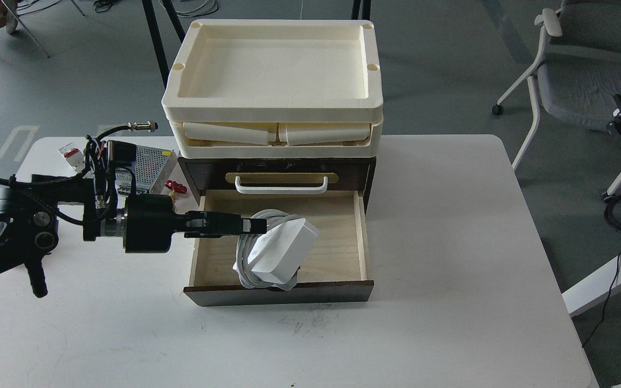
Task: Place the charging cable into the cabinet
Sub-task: 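Carry the power strip over the open wooden drawer with the left gripper, then lower the power strip into the drawer and release it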
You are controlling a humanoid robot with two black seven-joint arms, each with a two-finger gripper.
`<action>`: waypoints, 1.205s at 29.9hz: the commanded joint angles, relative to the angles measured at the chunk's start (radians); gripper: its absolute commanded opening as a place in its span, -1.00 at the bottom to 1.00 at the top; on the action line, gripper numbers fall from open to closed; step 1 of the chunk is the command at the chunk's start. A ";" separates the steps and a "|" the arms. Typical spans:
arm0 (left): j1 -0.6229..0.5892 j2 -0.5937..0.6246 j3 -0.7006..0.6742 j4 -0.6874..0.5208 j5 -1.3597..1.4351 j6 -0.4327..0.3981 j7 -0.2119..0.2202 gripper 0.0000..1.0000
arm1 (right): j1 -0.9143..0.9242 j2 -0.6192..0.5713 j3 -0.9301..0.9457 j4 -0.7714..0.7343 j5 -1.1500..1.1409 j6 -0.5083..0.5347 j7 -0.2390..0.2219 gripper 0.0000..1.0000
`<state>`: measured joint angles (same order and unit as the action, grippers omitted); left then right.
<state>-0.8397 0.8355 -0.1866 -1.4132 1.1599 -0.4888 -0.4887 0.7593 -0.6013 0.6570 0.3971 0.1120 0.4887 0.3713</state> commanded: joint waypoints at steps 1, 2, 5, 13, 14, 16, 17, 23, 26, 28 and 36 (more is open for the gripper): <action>0.016 -0.047 -0.002 0.078 -0.012 0.000 0.000 -1.00 | -0.001 -0.005 0.001 -0.001 0.000 0.000 0.000 1.00; 0.020 -0.049 -0.004 0.092 -0.017 0.000 0.000 -1.00 | -0.001 -0.006 0.001 -0.001 0.000 0.000 0.000 1.00; 0.027 -0.053 -0.004 0.131 -0.022 0.000 0.000 -1.00 | -0.009 -0.006 0.001 -0.001 0.000 0.000 0.000 1.00; 0.054 -0.098 -0.004 0.243 -0.037 0.000 0.000 -1.00 | -0.011 -0.002 0.001 0.000 0.001 0.000 0.000 1.00; 0.057 -0.099 -0.004 0.252 -0.039 0.000 0.000 -1.00 | -0.011 -0.002 0.001 0.000 0.001 0.000 0.000 1.00; 0.060 -0.111 -0.004 0.289 -0.040 0.000 0.000 -1.00 | -0.011 -0.002 0.001 0.000 0.001 0.000 0.000 1.00; 0.060 -0.125 -0.004 0.310 -0.040 0.000 0.000 -1.00 | -0.012 -0.002 0.001 0.000 0.001 0.000 0.000 1.00; 0.099 -0.200 -0.005 0.388 -0.095 0.000 0.000 -0.94 | -0.015 -0.002 0.001 -0.001 0.001 0.000 0.000 1.00; 0.120 -0.248 -0.004 0.416 -0.150 0.000 0.000 -0.82 | -0.021 -0.002 0.001 0.000 0.001 0.000 0.000 1.00; 0.129 -0.266 -0.004 0.419 -0.154 0.000 0.000 -0.78 | -0.021 -0.002 0.001 0.000 0.001 0.000 0.000 1.00; 0.154 -0.306 -0.005 0.425 -0.242 0.000 0.000 0.04 | -0.023 -0.006 0.001 0.000 0.001 0.000 0.000 1.00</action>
<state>-0.6874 0.5364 -0.1918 -0.9882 0.9710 -0.4886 -0.4889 0.7364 -0.6062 0.6581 0.3965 0.1136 0.4887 0.3713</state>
